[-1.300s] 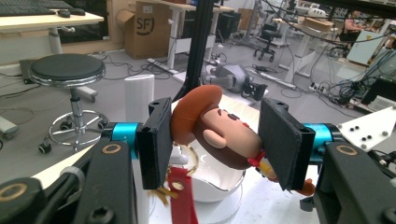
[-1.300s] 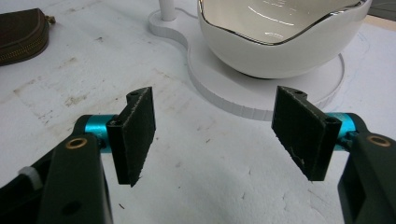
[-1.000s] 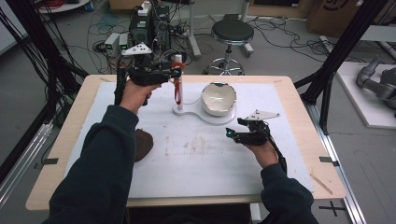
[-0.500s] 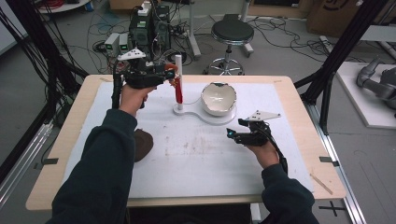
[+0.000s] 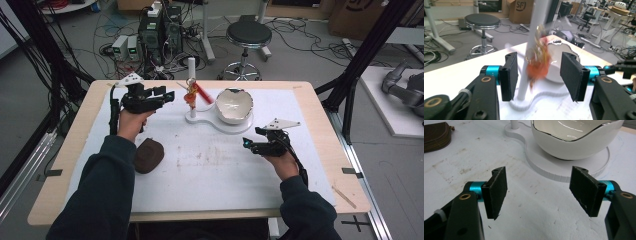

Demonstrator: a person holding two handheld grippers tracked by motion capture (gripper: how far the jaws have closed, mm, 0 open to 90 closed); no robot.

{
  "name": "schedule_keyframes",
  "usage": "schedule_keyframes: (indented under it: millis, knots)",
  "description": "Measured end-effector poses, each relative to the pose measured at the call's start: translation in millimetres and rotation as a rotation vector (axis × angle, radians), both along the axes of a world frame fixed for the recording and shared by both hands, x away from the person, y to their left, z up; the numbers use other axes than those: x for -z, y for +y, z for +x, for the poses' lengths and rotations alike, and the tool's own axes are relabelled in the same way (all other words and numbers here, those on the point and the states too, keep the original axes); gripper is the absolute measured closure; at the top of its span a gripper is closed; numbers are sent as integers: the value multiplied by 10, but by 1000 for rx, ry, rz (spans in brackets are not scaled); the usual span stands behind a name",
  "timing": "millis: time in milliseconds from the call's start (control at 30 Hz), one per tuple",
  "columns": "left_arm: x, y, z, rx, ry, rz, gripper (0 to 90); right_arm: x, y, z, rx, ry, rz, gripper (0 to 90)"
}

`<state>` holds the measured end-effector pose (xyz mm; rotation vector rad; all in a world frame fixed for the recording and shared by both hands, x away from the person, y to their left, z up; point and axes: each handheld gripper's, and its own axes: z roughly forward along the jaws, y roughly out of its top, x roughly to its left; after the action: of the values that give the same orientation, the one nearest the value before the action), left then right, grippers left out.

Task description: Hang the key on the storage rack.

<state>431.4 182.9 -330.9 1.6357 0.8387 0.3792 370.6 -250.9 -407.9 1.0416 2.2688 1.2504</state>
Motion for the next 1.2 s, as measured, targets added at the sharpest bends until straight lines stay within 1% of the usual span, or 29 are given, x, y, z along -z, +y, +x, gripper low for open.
schedule_keyframes:
  millis: [67,100,133,167,200,233,267,300,333,367,400,433,467,500,600,633,667,700,833,900,933,1000,1067,1100,1200]
  knots:
    - [48,46,-69,-2,-11,-5,478,-1,-2,-1,-1,-2,0,309]
    - [79,72,-120,-6,-13,1,454,-2,-9,-3,1,-7,-3,309]
    - [106,91,-166,-11,-19,9,454,-2,-9,-3,1,-7,-3,309]
    - [136,113,-208,-14,-25,17,422,-2,-16,-3,2,-5,-5,309]
    - [174,129,-253,-20,-27,19,422,-2,-16,-3,2,-5,-5,309]
    - [213,140,-294,-26,-28,24,395,-1,-22,-2,3,-7,-6,309]
    - [251,152,-337,-32,-31,38,363,-1,-28,-3,4,-8,-7,309]
    - [287,156,-380,-43,-32,58,289,-4,-44,-5,10,-6,-9,309]
    - [327,164,-424,-54,-41,75,273,-6,-55,-5,11,-7,-10,309]
    - [357,172,-458,-61,-45,83,263,-8,-63,-9,13,-7,-12,309]
    - [405,188,-512,-79,-49,93,235,-11,-78,-14,18,-9,-14,308]
    - [445,204,-556,-94,-52,98,235,-11,-78,-14,18,-9,-14,308]
    - [484,227,-599,-103,-56,103,212,-15,-92,-17,22,-8,-15,308]
    - [528,249,-644,-111,-61,97,210,-17,-111,-18,23,-15,-19,304]
    - [641,330,-764,-131,-66,99,209,-26,-169,-26,36,-26,-26,292]
    - [677,363,-803,-140,-64,91,209,-29,-187,-24,38,-35,-31,287]
    - [709,395,-838,-149,-60,85,209,-33,-219,-11,65,-45,-32,258]
    - [731,430,-864,-155,-57,84,209,-33,-219,-11,65,-45,-32,258]
    - [740,534,-928,-186,-61,66,210,-32,-259,5,93,-46,-18,226]
    - [759,554,-936,-187,-58,77,210,-38,-272,5,101,-57,-17,219]
    - [773,561,-934,-192,-55,83,210,-42,-273,3,105,-57,-15,219]
    - [790,571,-918,-194,-47,81,210,-38,-278,7,111,-58,-23,219]
    - [792,569,-910,-199,-45,80,210,-36,-276,5,112,-57,-24,219]
    - [790,562,-913,-195,-46,85,210,-35,-277,-1,107,-59,-35,219]
    - [789,547,-915,-192,-48,83,212,-34,-277,-5,105,-59,-38,219]
